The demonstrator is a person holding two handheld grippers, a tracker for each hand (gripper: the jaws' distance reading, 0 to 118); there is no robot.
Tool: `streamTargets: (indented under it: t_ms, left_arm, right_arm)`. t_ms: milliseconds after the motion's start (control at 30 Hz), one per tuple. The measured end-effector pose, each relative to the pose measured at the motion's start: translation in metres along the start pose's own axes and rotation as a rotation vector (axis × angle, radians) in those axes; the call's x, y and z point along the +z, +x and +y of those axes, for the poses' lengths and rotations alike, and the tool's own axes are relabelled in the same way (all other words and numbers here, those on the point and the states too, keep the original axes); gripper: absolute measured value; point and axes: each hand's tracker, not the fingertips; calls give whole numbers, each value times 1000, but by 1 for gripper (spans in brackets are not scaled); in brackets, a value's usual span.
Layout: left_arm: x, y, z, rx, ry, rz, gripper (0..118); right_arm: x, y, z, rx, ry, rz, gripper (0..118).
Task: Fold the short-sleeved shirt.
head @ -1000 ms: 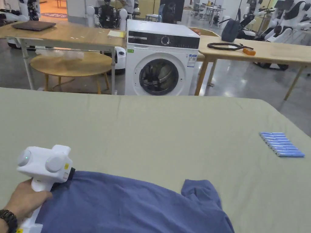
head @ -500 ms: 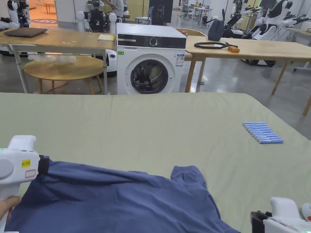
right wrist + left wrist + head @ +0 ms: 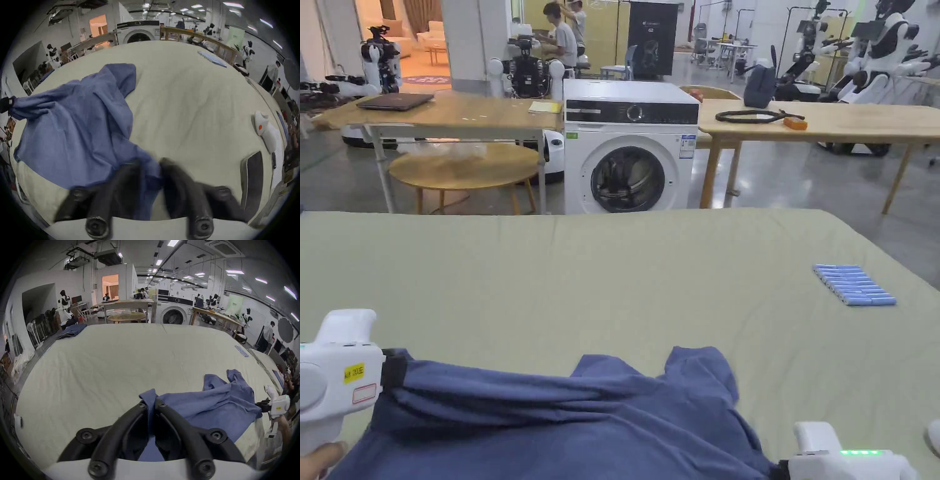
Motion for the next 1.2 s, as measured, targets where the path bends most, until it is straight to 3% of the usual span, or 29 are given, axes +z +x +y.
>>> streamTargets:
  t_ms: [33,133,333,500,600,767,1200]
  left_arm:
    - [-1,-3,0,5,1,-1,0]
    - [5,-5,0,16,10,-6,0]
    - [46,-17,19,27,91,8,0]
    - [85,-28,41,34,159,26,0]
    - [93,-42,49,21,193,56,0]
    - [123,-52,70,29,235,88,0]
    - [196,-80,197,42,448,179,0]
  right_arm:
    - [1,-1,0,9,1,13,1]
    - [4,-3,-2,9,8,52,1]
    - [62,3,21,-46,259,55,1]
    - [107,8,52,-21,351,62,1]
    - [120,3,68,41,419,14,1]
    - [149,1,102,13,518,15,1]
    - [257,-53,242,41,825,-38,1]
